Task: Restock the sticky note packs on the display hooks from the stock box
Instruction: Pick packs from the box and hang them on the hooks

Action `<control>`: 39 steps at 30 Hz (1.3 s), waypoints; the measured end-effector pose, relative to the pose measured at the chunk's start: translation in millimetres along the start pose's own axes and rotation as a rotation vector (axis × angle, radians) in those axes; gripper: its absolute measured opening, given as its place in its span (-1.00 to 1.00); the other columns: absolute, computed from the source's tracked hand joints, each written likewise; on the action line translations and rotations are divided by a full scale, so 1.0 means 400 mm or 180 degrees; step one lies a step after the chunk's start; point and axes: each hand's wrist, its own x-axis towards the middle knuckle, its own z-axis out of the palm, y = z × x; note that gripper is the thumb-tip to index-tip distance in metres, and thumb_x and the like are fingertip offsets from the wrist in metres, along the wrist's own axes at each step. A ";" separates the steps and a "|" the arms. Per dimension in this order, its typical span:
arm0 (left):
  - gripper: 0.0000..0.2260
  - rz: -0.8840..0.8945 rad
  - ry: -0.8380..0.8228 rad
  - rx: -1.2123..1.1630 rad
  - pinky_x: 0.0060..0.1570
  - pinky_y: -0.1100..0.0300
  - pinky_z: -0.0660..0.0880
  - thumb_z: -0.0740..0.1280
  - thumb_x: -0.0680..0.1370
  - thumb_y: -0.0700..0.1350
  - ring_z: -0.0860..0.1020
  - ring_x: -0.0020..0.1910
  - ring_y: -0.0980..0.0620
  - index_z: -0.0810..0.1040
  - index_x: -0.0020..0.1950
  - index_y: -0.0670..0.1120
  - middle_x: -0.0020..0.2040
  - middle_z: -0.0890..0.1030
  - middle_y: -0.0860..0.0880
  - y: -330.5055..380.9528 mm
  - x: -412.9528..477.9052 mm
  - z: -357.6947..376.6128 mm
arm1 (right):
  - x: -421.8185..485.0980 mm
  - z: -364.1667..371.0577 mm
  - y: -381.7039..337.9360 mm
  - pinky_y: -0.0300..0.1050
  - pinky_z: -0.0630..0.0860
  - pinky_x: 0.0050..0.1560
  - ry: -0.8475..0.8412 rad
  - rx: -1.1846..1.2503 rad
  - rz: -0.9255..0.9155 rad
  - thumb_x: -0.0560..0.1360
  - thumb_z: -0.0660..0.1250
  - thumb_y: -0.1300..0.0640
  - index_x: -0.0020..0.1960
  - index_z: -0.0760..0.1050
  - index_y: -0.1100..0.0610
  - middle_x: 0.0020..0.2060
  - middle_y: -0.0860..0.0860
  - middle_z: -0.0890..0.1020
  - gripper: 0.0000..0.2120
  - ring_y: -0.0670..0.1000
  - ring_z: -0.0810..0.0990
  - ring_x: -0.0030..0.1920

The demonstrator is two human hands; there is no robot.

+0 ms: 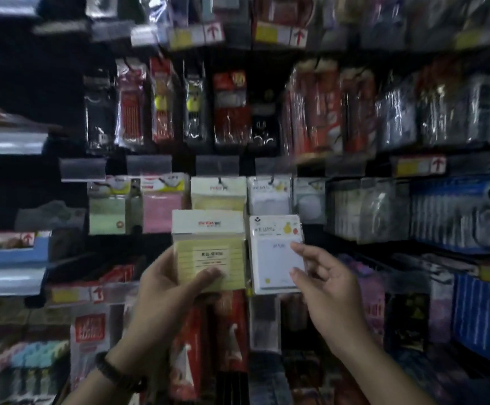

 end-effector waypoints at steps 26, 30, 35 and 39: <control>-0.56 0.0120 -0.0005 0.0138 0.11 -0.18 0.68 0.48 0.40 -0.10 0.76 0.06 -0.09 0.57 0.27 0.01 0.11 0.76 -0.04 0.043 0.140 -0.029 | 0.259 0.065 0.008 0.06 0.75 -0.16 0.0377 -0.0283 -0.0417 0.63 0.37 0.36 0.40 0.62 0.01 0.14 -0.09 0.66 -0.58 -0.07 0.75 -0.02; -0.57 0.0118 -0.0027 0.0103 0.15 -0.21 0.66 0.47 0.41 -0.10 0.76 0.08 -0.11 0.56 0.28 -0.01 0.12 0.76 -0.06 0.045 0.147 -0.030 | 0.270 0.059 0.001 -0.02 0.75 -0.17 0.0365 -0.0264 -0.0355 0.62 0.37 0.37 0.39 0.63 0.03 0.19 -0.10 0.65 -0.58 -0.06 0.75 0.01; -0.56 0.0175 -0.0046 0.0118 0.15 -0.19 0.66 0.47 0.41 -0.10 0.76 0.07 -0.10 0.56 0.29 0.00 0.11 0.76 -0.06 0.043 0.151 -0.029 | 0.305 0.059 -0.009 0.04 0.75 -0.12 0.0275 -0.0116 -0.0053 0.61 0.37 0.40 0.42 0.59 0.16 0.28 -0.04 0.65 -0.59 -0.11 0.74 0.02; -0.58 0.0215 -0.0061 0.0105 0.17 -0.19 0.65 0.45 0.45 -0.08 0.75 0.09 -0.10 0.55 0.31 -0.01 0.14 0.75 -0.07 0.035 0.158 -0.028 | 0.323 0.047 0.007 -0.09 0.74 -0.10 0.0319 -0.0995 -0.0388 0.61 0.38 0.32 0.41 0.61 0.03 0.36 -0.12 0.62 -0.59 -0.01 0.74 0.09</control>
